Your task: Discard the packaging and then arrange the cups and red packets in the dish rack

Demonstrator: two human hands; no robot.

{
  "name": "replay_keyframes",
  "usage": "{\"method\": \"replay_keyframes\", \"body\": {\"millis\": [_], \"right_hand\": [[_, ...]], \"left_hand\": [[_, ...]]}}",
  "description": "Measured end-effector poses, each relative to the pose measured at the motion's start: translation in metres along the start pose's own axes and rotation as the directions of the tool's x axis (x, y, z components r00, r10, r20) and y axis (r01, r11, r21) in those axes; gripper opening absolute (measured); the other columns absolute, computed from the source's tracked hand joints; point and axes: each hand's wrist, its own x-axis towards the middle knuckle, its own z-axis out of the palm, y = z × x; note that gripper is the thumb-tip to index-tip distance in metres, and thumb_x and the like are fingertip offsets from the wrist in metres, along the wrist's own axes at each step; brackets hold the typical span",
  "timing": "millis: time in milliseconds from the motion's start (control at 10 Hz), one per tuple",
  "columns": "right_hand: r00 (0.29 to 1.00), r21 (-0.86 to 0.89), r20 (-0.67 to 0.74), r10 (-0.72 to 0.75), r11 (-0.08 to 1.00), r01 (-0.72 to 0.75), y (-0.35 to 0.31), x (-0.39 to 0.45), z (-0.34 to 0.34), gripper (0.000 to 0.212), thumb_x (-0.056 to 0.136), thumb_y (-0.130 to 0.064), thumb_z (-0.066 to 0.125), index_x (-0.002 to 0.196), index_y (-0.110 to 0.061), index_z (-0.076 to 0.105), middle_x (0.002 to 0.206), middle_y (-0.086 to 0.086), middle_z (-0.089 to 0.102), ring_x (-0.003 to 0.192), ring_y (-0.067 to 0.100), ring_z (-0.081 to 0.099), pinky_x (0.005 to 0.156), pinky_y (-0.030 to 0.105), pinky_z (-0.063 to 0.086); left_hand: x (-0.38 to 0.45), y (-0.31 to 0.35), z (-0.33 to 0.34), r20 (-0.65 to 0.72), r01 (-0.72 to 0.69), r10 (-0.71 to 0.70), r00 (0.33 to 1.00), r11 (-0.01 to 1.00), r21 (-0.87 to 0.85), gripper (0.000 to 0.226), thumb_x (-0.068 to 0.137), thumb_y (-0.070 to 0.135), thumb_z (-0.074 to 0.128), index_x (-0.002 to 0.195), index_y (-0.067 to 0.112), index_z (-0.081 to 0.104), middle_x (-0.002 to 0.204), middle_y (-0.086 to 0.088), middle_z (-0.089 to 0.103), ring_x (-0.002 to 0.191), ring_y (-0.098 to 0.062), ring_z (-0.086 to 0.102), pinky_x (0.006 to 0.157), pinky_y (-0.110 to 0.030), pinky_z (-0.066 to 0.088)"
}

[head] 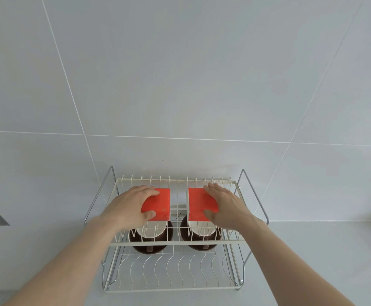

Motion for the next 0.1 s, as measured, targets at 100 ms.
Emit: {"method": "replay_keyframes", "body": {"millis": [100], "right_hand": [[0.999, -0.041, -0.045, -0.011, 0.999, 0.009, -0.0037, -0.0037, -0.008, 0.076, 0.091, -0.049, 0.057, 0.155, -0.022, 0.025, 0.163, -0.003, 0.022, 0.151, 0.016, 0.015, 0.119, 0.036, 0.022]], "left_hand": [[-0.0038, 0.006, -0.0063, -0.05, -0.011, 0.012, 0.999, 0.999, 0.031, 0.065, 0.09, 0.055, 0.06, 0.148, 0.04, 0.035, 0.156, 0.018, 0.036, 0.143, -0.008, 0.033, 0.115, -0.038, 0.036]]}}
